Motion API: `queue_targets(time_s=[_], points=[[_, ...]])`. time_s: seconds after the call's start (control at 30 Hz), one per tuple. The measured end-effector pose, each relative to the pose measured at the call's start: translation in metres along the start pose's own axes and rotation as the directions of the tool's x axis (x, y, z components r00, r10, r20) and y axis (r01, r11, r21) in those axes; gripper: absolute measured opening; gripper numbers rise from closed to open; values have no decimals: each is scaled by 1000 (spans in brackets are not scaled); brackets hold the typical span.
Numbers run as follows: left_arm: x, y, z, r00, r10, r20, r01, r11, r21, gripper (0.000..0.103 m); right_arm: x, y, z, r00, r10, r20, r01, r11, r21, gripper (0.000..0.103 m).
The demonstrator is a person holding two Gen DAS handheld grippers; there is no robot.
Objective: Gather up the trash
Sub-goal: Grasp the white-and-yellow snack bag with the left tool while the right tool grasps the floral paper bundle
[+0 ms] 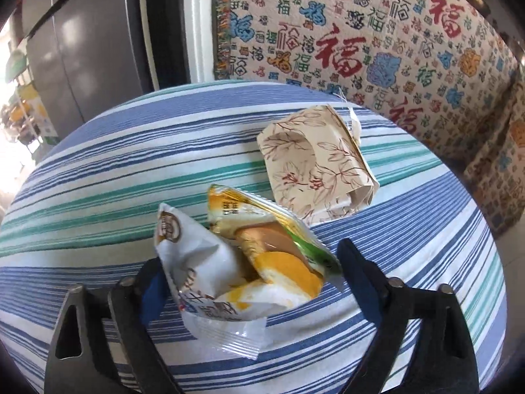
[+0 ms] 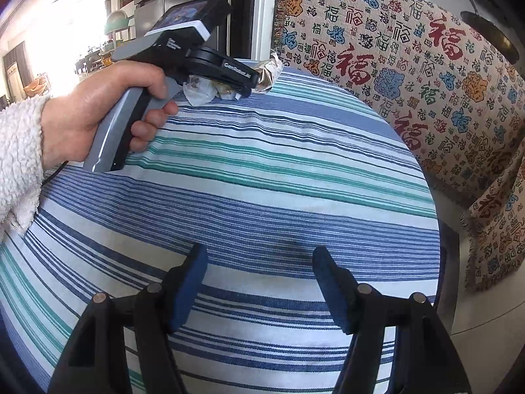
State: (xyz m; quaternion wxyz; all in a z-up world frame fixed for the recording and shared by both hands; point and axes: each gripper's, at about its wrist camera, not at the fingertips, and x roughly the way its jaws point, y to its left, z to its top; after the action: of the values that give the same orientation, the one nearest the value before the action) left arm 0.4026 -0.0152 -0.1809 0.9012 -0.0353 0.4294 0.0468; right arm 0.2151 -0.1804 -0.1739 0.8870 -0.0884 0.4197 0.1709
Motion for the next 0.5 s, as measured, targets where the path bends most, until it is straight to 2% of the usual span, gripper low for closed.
queue_targets(time_s=[0.13, 0.2, 0.3, 0.37, 0.5], points=[[-11, 18, -8, 999, -42, 6, 41, 997, 62, 62, 0, -13, -2, 999, 38, -25, -37, 998, 52, 68], [-19, 25, -17, 999, -39, 0, 39, 994, 99, 61, 2, -17, 2, 999, 34, -39, -32, 998, 48, 68], [-35, 41, -34, 999, -43, -11, 44, 989, 143, 60, 14, -31, 18, 998, 35, -58, -29, 994, 105, 68], [-46, 52, -46, 998, -51, -22, 54, 986, 157, 60, 29, -40, 37, 996, 59, -62, -50, 989, 142, 70], [-66, 70, -69, 997, -72, -24, 75, 981, 180, 61, 70, -37, 88, 994, 77, -77, -68, 991, 114, 70]])
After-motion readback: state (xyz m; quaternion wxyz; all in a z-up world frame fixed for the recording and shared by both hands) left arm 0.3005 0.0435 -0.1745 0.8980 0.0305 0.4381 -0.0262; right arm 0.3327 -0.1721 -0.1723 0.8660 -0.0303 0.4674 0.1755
